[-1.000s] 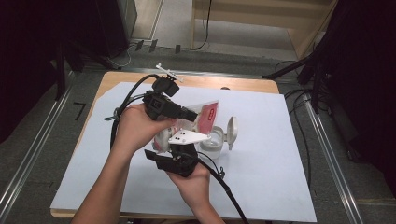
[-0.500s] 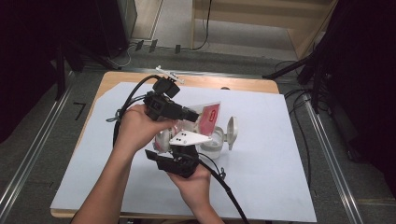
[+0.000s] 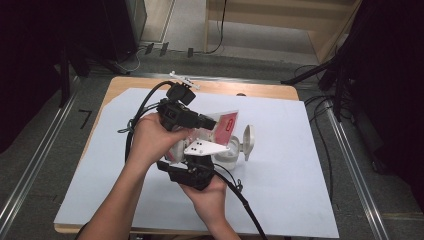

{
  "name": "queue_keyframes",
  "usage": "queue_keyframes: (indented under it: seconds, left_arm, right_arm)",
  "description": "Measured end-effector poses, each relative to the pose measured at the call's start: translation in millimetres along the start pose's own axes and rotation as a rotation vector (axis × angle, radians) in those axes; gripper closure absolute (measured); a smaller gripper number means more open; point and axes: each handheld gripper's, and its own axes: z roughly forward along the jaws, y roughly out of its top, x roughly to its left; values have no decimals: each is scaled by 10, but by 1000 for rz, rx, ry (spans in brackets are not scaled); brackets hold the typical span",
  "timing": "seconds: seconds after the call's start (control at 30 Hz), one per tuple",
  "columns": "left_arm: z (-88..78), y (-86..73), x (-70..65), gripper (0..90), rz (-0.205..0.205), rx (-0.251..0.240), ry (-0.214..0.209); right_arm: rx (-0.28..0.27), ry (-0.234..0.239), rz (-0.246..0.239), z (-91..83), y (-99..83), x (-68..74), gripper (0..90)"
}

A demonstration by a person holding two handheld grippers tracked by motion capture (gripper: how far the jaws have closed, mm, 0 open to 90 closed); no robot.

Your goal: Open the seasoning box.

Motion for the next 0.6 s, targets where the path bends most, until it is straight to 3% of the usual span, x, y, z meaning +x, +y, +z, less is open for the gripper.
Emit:
queue_keyframes:
  seconds: [0.33,0.37,0.5,0.6]
  left_arm:
    - [-24,-1,-20,796,24,-34,31]
    - [-38,-1,-29,799,45,-38,46]
    - [-28,-3,-19,802,40,-40,64]
    - [-34,-10,4,801,32,-46,52]
  right_arm:
    - [-8,-5,-17,18,15,-29,632]
    - [-9,-1,-23,32,21,-42,627]
    - [-18,11,-8,70,26,-75,619]
    - [-16,9,-7,91,25,-84,621]
